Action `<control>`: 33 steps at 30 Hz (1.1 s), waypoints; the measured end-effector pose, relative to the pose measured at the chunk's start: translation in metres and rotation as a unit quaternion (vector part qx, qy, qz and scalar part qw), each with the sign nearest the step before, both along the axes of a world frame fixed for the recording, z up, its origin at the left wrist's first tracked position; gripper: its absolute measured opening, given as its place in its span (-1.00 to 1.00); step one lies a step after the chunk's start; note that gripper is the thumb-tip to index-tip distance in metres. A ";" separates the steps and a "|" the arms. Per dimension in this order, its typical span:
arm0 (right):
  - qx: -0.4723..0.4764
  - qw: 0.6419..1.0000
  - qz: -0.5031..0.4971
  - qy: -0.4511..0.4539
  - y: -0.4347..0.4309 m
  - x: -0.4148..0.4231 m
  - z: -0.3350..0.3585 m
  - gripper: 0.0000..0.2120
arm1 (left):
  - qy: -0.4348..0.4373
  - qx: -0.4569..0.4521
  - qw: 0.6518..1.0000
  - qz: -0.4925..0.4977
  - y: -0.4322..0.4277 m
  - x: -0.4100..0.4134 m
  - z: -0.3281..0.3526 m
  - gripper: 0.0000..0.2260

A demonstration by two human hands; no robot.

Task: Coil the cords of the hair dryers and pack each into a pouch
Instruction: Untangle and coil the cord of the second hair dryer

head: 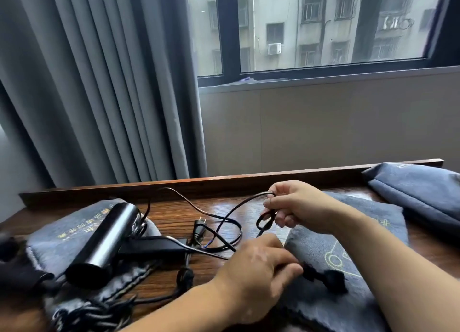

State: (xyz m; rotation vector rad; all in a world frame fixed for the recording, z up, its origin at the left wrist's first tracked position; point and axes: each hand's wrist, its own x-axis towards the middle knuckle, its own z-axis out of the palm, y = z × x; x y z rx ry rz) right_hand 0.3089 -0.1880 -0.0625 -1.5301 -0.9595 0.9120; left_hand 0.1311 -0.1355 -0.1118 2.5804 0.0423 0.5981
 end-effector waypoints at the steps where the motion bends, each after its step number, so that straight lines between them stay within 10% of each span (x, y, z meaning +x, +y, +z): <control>1: 0.013 1.000 -0.007 -0.009 0.000 0.000 0.000 -0.87 | 0.003 -0.006 1.000 -0.001 0.003 -0.002 0.002 -0.61; 6: 0.079 0.997 -0.024 -0.014 0.002 -0.004 0.002 -0.86 | -0.220 0.055 0.958 0.178 0.037 -0.004 0.037 -0.75; 9: 0.092 0.995 -0.009 -0.019 0.004 -0.016 0.006 -0.86 | -0.078 -0.027 0.983 0.164 0.049 0.002 0.045 -0.40; 12: 0.125 0.992 -0.003 0.010 0.004 -0.022 0.008 -0.85 | -0.009 -0.121 0.983 0.140 0.057 0.005 0.039 -0.69; 15: 0.160 0.984 0.007 0.082 0.006 -0.023 0.008 -0.72 | -0.076 -0.244 0.949 0.184 0.065 0.005 0.035 -0.85; 19: 0.098 0.992 0.034 -0.068 0.013 -0.037 -0.004 -0.72 | -0.178 -0.406 0.873 0.203 0.065 0.006 0.037 -0.90; 25: 0.140 0.988 -0.015 -0.063 0.016 -0.050 -0.005 -0.89 | -0.174 -0.478 0.842 0.180 0.069 0.000 0.032 -0.74; 29: 0.145 0.978 -0.053 -0.139 0.017 -0.050 0.000 -0.89 | -0.211 -0.367 0.882 0.210 0.072 -0.007 0.034 -0.84; 33: 0.099 0.956 -0.079 -0.265 0.015 -0.045 0.004 -0.88 | -0.258 -0.003 0.940 0.222 0.082 -0.018 0.040 -0.58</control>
